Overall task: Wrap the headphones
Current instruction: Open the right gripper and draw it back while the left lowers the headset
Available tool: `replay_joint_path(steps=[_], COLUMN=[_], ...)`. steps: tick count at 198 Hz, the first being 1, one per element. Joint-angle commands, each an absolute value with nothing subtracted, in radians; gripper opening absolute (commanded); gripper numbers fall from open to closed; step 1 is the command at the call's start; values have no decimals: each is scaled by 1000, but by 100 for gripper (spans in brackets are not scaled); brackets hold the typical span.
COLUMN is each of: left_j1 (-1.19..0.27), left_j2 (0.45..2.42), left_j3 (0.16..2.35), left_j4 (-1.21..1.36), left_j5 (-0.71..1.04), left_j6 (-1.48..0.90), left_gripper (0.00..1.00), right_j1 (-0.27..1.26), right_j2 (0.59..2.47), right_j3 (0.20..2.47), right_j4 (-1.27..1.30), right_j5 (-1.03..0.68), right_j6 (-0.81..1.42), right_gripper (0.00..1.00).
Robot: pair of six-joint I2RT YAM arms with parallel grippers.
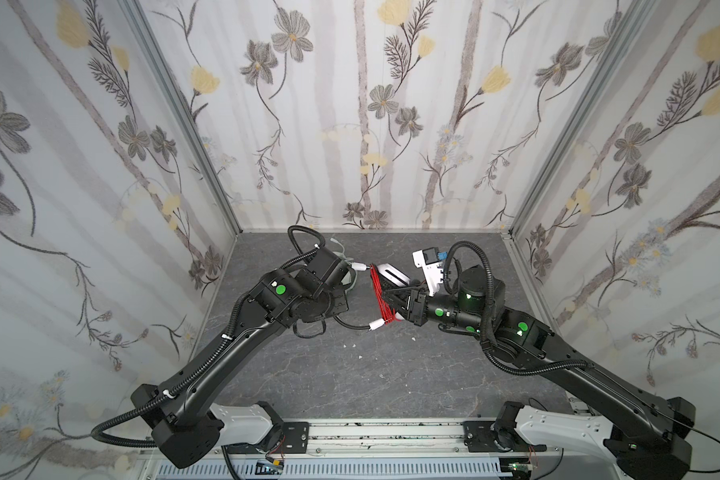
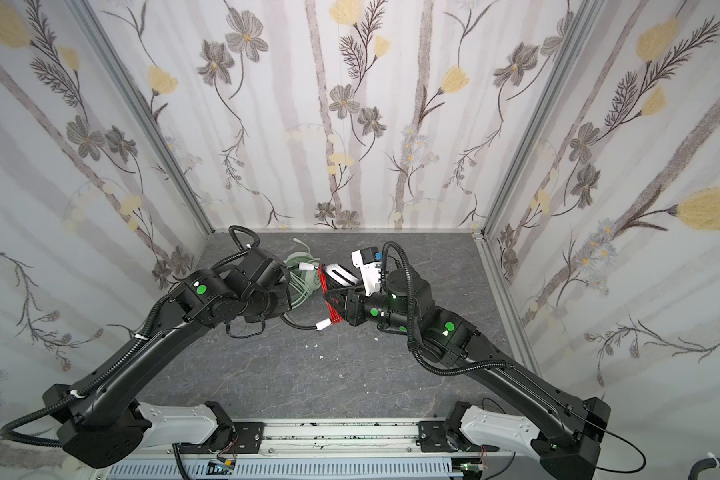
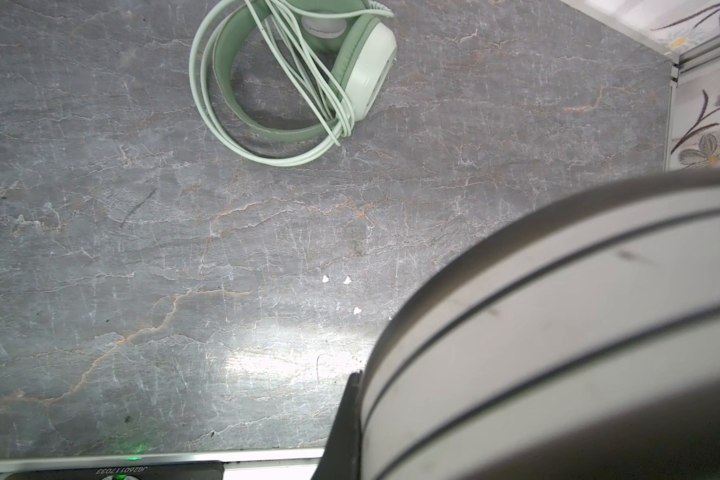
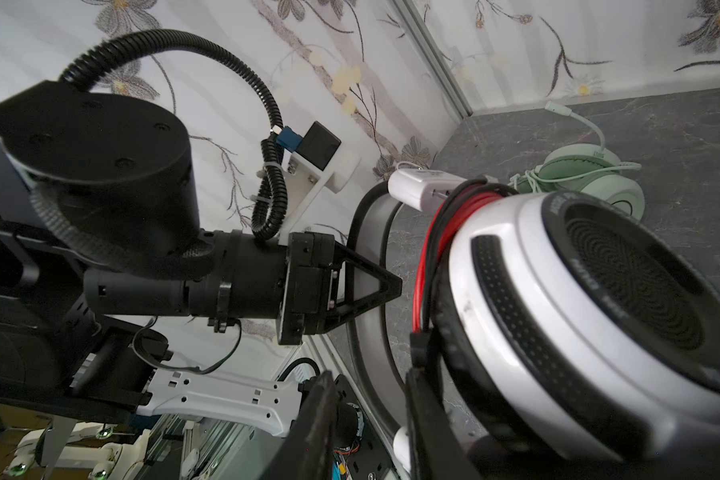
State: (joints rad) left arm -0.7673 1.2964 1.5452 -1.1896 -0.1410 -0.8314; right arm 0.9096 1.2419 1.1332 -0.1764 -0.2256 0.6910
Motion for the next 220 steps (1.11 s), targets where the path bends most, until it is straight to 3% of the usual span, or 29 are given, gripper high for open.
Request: replay_joint_path(steps=[1,77,100,158,220], left_j1=[-776,-785,-785,-765,-737], left_j2=[1288,1275,1268,1232,1339], left_j3=[1549,1552,1547,1429,1325], left_j4=[-1144,-1144,-1147,-1089,-904], left_j5=[-160,-160,-184,-216,-30], left_j6=[-867,-874,-874,-885,-933], left_gripper=[0,0,0,0,0], right_j1=[911,933,932,839,719], right_j2=[1258,1306,1279,1055,720], right_j3=[1144,1163,1160,1127,852], right_j4=[-143,-111,-122,-276,-421], right_j5=[-204,-300,-260,-135,-99], right_j6=[706,724,717,632,645], right_gripper=[29,29,30,33,42])
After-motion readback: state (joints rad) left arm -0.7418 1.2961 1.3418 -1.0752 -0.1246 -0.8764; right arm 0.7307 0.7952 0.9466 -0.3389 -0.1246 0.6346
